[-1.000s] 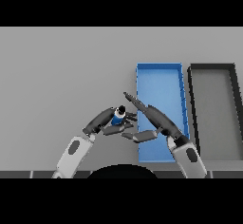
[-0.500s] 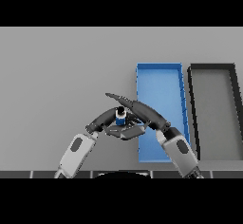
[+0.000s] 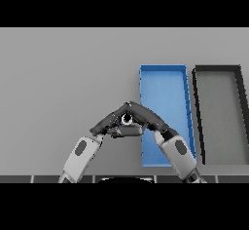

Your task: Pick up the blue pipe and place it into the blue bin.

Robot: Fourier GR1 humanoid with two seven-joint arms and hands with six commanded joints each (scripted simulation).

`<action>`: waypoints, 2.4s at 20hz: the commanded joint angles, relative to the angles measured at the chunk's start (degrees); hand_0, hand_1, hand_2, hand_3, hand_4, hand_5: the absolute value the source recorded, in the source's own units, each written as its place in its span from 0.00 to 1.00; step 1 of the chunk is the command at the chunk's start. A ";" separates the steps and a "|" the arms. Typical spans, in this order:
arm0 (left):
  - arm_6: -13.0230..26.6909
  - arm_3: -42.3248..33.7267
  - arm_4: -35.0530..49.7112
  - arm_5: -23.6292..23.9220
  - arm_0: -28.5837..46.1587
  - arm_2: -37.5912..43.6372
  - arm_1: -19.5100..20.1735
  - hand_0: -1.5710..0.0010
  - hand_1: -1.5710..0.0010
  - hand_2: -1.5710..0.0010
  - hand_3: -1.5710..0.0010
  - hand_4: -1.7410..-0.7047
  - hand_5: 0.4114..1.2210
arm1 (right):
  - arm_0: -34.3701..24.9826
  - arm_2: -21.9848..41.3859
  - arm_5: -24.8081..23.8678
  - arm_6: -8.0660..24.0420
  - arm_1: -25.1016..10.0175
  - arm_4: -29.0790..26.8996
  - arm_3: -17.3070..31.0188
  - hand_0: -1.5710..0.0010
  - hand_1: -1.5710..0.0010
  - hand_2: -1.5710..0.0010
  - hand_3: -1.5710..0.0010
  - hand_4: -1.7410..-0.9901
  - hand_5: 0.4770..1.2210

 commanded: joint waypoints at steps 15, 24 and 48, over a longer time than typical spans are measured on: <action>-1.95 0.56 -4.76 -3.13 -0.47 0.68 0.71 0.62 0.64 0.65 0.73 0.47 1.00 | 2.88 -1.10 -0.07 1.97 6.25 3.40 -1.27 0.00 0.00 0.00 0.01 0.32 0.99; 4.68 0.71 -4.54 -4.19 0.29 1.79 0.77 0.95 0.95 0.95 0.96 0.74 0.28 | 2.98 -2.73 0.90 -0.21 8.31 5.86 -1.51 0.00 0.00 0.00 0.00 0.32 1.00; 8.65 -1.14 -4.88 -3.11 1.99 2.02 1.37 1.00 1.00 1.00 1.00 0.76 0.08 | -21.29 -33.83 -12.30 13.52 -4.30 -10.06 1.69 0.00 0.00 0.00 0.00 0.32 1.00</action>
